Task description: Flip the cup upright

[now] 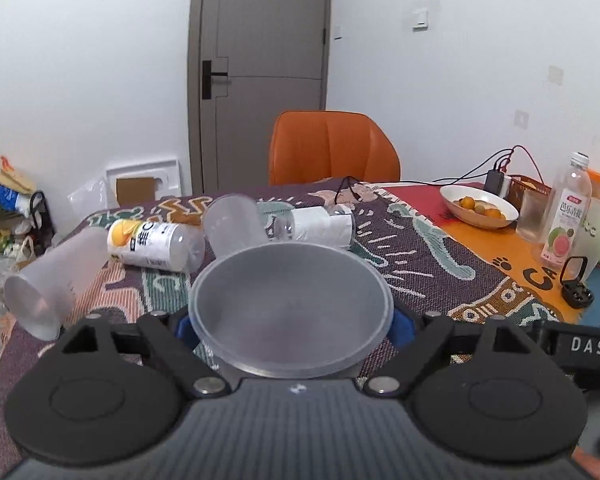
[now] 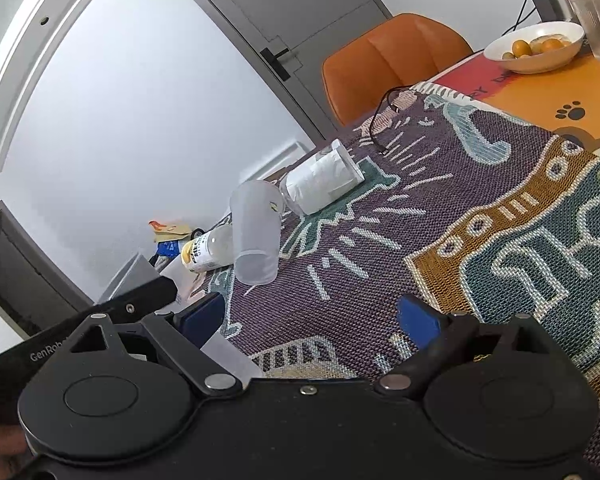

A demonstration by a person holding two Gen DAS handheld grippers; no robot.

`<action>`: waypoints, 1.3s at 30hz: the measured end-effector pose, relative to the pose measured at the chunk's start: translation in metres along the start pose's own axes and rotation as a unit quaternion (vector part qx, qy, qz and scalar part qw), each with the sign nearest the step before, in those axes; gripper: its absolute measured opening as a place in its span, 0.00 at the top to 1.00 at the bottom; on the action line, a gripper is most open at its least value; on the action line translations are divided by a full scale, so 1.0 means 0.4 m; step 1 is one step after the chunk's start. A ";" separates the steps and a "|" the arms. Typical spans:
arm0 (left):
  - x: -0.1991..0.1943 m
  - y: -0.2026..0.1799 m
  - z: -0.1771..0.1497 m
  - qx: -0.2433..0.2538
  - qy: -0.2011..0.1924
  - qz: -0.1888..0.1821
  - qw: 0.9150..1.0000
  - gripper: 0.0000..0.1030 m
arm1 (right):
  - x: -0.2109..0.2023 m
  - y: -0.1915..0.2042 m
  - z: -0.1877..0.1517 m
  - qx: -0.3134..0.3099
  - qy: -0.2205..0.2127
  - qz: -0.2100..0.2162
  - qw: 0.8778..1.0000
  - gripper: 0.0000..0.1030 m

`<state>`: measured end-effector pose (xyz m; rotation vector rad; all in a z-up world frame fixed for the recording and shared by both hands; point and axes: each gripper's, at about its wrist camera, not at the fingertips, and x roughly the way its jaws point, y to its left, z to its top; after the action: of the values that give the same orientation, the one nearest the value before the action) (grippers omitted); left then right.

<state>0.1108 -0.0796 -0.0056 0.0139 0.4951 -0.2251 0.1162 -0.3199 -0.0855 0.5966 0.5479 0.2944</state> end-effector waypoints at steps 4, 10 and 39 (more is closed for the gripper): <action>-0.008 0.019 -0.003 -0.017 0.009 0.007 1.000 0.10 | -0.014 0.009 0.005 -0.003 -0.007 0.002 1.000 0.08; -0.058 0.026 -0.006 -0.027 -0.003 0.002 1.000 0.06 | -0.041 0.025 0.010 -0.013 -0.018 0.005 1.000 0.07; -0.264 0.107 -0.074 -0.078 -0.024 0.053 0.995 0.00 | -0.179 0.114 -0.015 -0.143 -0.011 0.016 0.989 0.00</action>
<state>0.0158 -0.0137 0.0166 -0.1180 0.4611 -0.0812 0.0494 -0.3106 -0.0335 0.3302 0.4643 0.3890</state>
